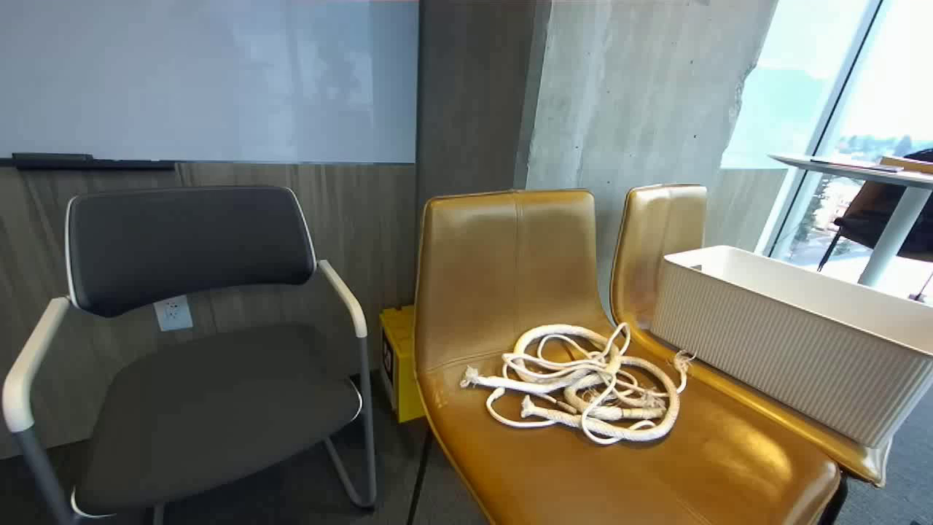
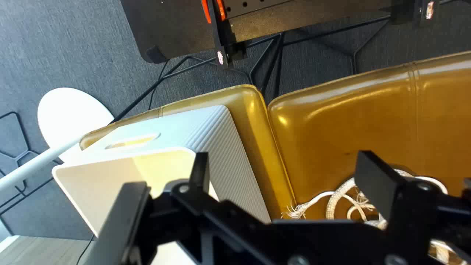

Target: Put the white rope in the white basket, remove the white rope from the basket and put back on the chair

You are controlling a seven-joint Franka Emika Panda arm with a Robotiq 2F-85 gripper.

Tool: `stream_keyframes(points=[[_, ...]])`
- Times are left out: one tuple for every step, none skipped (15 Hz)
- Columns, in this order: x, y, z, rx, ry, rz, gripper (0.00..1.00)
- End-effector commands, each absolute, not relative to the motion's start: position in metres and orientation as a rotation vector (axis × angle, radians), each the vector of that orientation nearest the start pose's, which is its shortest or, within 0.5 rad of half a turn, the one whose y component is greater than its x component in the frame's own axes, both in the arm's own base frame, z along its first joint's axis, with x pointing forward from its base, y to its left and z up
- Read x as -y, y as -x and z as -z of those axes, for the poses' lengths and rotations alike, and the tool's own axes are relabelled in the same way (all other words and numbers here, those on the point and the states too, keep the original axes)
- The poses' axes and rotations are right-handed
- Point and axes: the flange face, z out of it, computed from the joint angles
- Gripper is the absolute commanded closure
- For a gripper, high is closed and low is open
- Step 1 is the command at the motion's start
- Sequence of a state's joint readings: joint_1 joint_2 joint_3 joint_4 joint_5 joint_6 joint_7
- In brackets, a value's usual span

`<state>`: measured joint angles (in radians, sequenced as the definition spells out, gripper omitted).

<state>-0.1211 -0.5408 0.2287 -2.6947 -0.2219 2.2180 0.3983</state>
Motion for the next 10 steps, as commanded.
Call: stream_keyframes(points=[[-0.0286,-0.369,-0.4003,-0.322,3.399,0.194,0.0],[-0.0287,-0.3691,-0.4005,-0.322,3.399,0.195,0.0],[-0.0287,-0.3692,-0.4006,-0.322,3.399,0.195,0.0],[-0.0287,-0.3692,-0.4006,-0.322,3.399,0.195,0.0],[-0.0287,-0.3692,-0.4006,-0.322,3.399,0.195,0.0],[-0.0287,-0.3692,-0.4006,-0.322,3.399,0.195,0.0],[-0.0287,-0.3692,-0.4007,-0.322,3.399,0.195,0.0],[-0.0287,-0.3692,-0.4007,-0.322,3.399,0.195,0.0],[-0.0287,-0.3692,-0.4007,-0.322,3.399,0.195,0.0],[-0.0302,-0.3704,-0.3987,-0.317,3.401,0.204,0.0]])
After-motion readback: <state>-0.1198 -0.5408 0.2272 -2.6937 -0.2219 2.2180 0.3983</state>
